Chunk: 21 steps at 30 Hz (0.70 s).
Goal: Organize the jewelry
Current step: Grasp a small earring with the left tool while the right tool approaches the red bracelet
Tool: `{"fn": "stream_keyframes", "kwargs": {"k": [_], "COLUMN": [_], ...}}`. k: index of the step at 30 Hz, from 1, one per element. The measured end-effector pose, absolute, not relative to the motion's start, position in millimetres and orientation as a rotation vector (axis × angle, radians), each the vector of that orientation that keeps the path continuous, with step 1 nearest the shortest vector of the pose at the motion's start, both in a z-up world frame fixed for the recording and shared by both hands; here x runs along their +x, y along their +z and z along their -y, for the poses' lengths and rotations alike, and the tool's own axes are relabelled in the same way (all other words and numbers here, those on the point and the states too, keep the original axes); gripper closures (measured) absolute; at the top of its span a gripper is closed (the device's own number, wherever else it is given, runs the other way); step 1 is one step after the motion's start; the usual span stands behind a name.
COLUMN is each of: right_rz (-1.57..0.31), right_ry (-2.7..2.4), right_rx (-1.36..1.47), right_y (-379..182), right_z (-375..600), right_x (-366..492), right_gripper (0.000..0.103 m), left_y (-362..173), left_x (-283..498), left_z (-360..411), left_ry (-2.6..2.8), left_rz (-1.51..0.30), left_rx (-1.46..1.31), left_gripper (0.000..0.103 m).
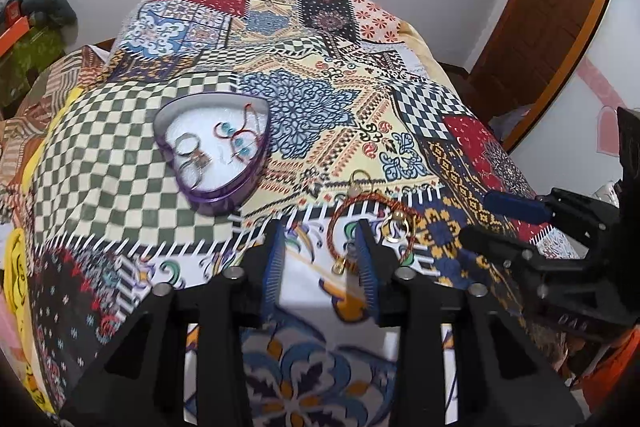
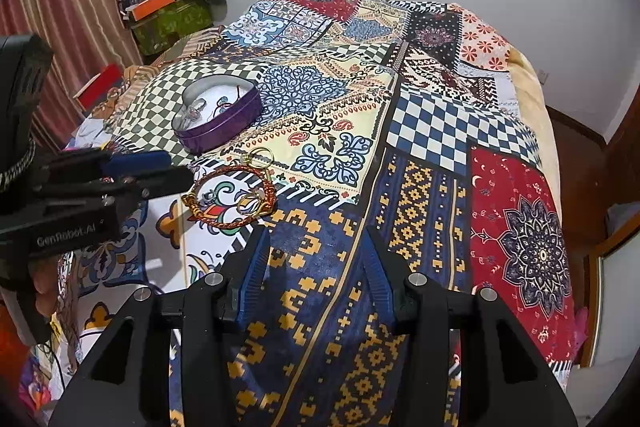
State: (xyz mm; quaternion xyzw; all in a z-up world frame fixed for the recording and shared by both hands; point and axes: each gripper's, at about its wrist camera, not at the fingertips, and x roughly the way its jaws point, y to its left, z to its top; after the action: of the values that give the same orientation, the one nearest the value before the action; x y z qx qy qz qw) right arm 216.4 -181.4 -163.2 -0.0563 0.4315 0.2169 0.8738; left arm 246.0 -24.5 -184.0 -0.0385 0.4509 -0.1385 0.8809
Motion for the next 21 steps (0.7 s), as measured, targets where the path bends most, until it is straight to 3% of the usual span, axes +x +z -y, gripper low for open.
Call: {"fn": "stream_keyframes", "kwargs": {"k": [2,15,17,21], "right_rz": [-0.904,-0.922,-0.922,-0.922], "right_ry": [0.457,0.472,0.473,0.477], "right_rx": [-0.110,-0.068,-0.060,-0.036], "right_y": [-164.5,-173.1,-174.2,-174.2], "right_z": [181.9,188.4,189.7,192.4], "right_x": [217.6,229.3,229.5,232.0], "right_gripper": [0.060,0.060,0.060,0.060], "left_y": [-186.0,-195.7,-198.4,-199.2], "left_x": [253.2,288.4,289.7,290.5], "left_z": [28.9,55.5,57.0,52.9], "left_ry": [-0.302,-0.331,-0.342,-0.355], "left_rz": [-0.951,-0.968,-0.972,-0.971], "left_rx": [-0.069,-0.015,-0.013,-0.043], "left_gripper": [0.080,0.083,0.095,0.095]}}
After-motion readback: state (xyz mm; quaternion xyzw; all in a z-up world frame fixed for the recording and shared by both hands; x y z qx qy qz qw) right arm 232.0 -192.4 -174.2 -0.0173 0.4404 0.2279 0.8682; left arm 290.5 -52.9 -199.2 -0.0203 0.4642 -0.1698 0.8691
